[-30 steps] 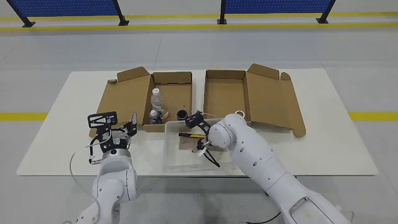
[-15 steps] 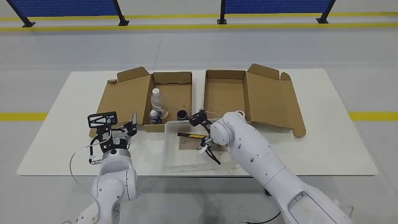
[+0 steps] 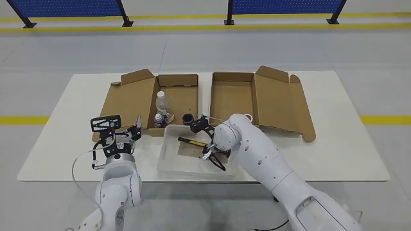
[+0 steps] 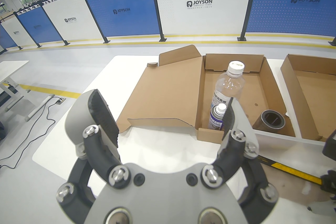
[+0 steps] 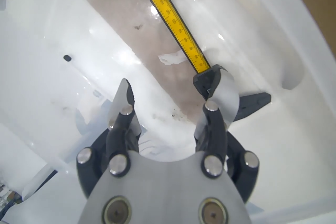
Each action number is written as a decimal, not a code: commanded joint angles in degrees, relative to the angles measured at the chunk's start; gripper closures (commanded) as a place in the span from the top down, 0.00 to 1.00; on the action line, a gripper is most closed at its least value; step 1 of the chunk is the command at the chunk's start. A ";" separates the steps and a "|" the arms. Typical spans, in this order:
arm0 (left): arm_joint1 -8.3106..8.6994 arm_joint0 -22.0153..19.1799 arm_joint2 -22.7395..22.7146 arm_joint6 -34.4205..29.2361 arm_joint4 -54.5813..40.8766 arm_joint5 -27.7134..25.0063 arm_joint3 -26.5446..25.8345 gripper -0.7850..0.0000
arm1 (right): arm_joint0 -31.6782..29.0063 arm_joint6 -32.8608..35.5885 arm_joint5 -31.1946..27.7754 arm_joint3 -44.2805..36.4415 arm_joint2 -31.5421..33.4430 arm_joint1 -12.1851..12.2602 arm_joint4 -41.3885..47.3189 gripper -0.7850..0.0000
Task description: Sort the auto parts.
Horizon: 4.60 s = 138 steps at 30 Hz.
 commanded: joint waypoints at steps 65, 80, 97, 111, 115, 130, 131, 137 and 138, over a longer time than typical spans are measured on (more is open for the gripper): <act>0.00 0.00 0.00 0.00 0.00 0.00 0.00 1.00 | 5.43 1.66 -8.90 5.42 -9.26 -3.37 -7.93 0.47; 0.00 0.00 0.00 0.00 0.00 0.00 0.00 1.00 | 4.69 -1.75 -10.86 8.34 -9.55 -3.90 -8.14 0.44; 0.00 0.00 0.00 0.00 0.00 0.00 0.00 1.00 | 4.88 -2.97 -11.54 7.20 -7.11 -3.59 -6.47 0.00; 0.00 0.00 0.00 0.00 0.00 0.00 0.00 1.00 | -3.88 2.17 -9.89 -13.74 1.68 1.45 -7.66 0.00; 0.00 0.00 0.00 0.00 0.00 0.00 0.00 1.00 | -7.51 3.32 -9.59 -21.06 4.92 2.88 -7.32 0.00; 0.00 0.00 0.00 0.00 0.00 0.00 0.00 1.00 | -16.54 -2.98 -7.45 -32.60 17.84 5.67 9.30 0.00; 0.00 0.00 0.00 0.00 0.00 0.00 0.00 1.00 | -16.96 -3.83 -7.58 -32.51 18.46 5.75 10.99 0.00; 0.00 0.00 0.00 0.00 0.00 0.00 0.00 1.00 | -19.23 -8.54 -8.81 -30.35 21.25 5.99 23.34 0.00; 0.00 0.00 0.00 0.00 0.00 0.00 0.00 1.00 | -19.48 -8.86 -9.23 -29.91 21.45 6.01 25.27 0.00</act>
